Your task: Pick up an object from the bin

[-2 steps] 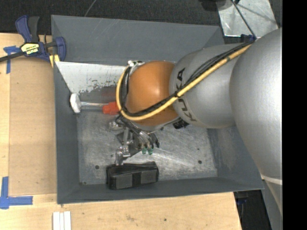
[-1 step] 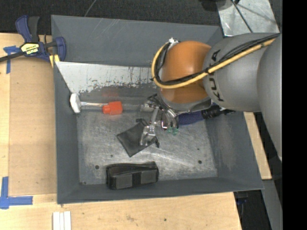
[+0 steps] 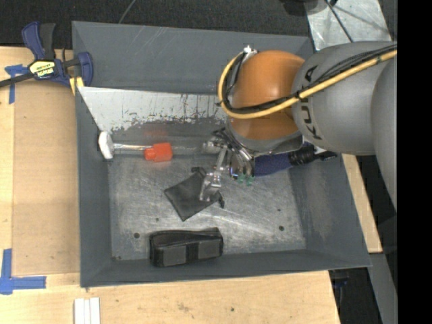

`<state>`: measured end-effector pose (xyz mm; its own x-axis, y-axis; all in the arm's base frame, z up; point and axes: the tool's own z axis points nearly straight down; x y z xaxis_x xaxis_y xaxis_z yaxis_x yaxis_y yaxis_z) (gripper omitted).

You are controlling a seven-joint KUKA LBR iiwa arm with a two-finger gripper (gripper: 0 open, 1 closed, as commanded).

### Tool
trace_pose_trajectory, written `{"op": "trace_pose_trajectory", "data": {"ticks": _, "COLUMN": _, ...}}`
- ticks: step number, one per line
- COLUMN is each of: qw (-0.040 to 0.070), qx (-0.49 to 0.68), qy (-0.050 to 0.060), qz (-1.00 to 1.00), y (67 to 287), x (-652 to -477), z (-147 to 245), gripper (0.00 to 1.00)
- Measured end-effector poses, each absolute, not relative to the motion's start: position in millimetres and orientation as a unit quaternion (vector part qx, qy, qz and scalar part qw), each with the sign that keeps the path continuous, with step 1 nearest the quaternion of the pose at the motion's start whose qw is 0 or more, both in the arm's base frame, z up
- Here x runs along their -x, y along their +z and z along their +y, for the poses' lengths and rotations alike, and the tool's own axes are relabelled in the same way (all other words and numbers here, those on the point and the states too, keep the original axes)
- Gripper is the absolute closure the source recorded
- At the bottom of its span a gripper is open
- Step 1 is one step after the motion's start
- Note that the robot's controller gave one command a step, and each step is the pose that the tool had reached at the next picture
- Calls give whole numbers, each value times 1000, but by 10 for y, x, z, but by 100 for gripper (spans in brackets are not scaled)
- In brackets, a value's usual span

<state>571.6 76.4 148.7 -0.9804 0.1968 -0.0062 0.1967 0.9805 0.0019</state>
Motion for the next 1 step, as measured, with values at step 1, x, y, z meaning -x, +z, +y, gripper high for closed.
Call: {"op": "trace_pose_trajectory", "data": {"ticks": 1, "qw": 4, "qx": -185, "qy": 1, "qz": 983, "y": 739, "x": -5727, "z": 869, "gripper": 0}}
